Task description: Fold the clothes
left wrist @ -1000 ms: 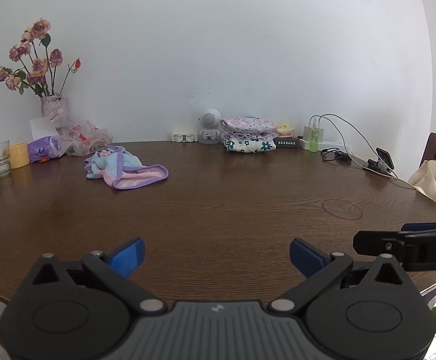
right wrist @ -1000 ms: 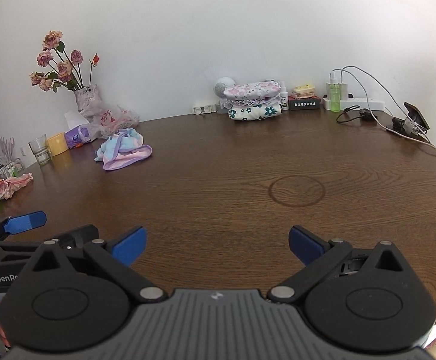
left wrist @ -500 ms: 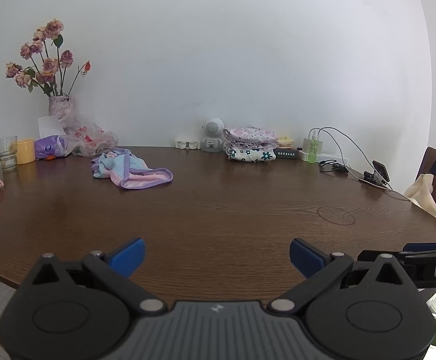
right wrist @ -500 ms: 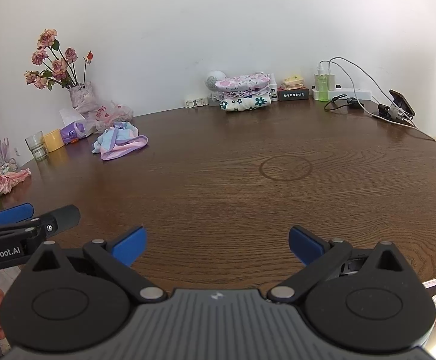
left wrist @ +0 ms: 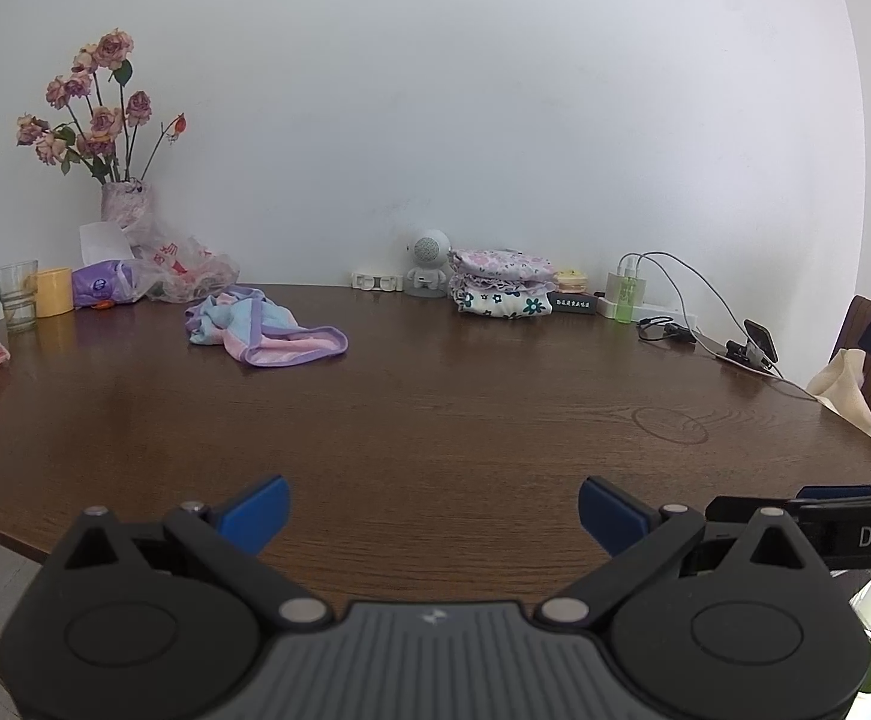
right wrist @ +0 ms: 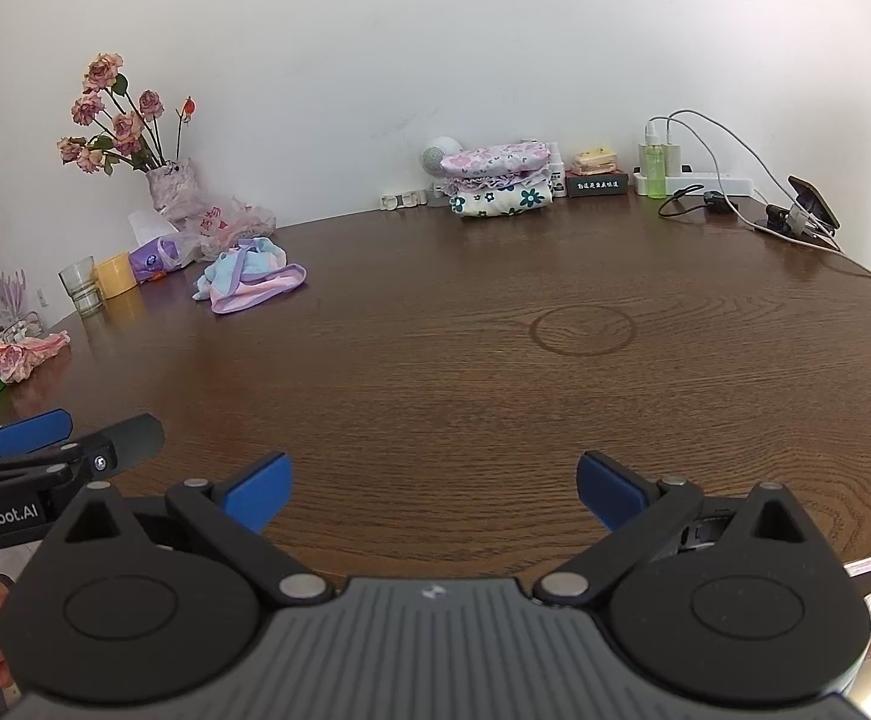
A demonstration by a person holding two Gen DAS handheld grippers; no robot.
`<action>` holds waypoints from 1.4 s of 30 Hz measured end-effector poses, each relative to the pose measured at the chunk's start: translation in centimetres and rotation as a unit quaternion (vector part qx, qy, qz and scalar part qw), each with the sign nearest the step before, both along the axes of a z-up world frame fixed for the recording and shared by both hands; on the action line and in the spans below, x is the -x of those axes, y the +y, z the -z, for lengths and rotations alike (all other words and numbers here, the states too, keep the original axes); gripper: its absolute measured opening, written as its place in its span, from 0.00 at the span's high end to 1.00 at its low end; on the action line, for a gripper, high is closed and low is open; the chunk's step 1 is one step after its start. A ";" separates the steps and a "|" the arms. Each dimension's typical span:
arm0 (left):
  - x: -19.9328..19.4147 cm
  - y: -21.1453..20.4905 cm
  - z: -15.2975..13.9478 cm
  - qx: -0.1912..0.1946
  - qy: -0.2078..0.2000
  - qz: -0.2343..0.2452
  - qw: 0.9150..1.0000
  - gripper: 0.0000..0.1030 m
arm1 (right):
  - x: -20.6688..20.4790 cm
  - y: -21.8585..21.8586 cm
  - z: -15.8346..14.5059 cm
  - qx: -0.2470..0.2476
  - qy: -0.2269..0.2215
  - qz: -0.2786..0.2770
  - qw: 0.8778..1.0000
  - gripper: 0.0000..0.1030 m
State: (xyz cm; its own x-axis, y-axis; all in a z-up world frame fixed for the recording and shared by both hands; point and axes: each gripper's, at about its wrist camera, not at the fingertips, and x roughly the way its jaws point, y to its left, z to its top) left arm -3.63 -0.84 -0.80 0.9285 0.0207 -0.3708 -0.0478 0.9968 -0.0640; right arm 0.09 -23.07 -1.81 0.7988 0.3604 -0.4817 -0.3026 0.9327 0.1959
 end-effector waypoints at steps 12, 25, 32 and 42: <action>0.3 0.4 0.0 0.008 -0.002 -0.010 1.000 0.00 | 0.1 0.1 0.2 0.000 0.002 -0.001 1.000 0.00; 0.5 0.4 0.0 0.013 -0.004 -0.008 1.000 0.00 | 0.0 0.1 0.5 -0.002 0.008 -0.004 1.000 0.00; 0.6 0.4 -0.1 0.012 -0.004 -0.008 1.000 0.00 | 0.2 0.3 0.5 -0.001 0.008 -0.006 1.000 0.00; 0.5 0.4 0.0 0.010 -0.001 -0.010 1.000 0.00 | 0.2 0.4 0.6 0.001 0.009 -0.006 1.000 0.00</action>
State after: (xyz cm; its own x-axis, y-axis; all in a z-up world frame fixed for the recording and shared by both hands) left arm -4.16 -0.45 -0.82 0.9288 0.0323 -0.3691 -0.0681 0.9941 -0.0843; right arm -0.15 -22.68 -2.37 0.7851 0.3698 -0.4969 -0.3110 0.9291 0.2000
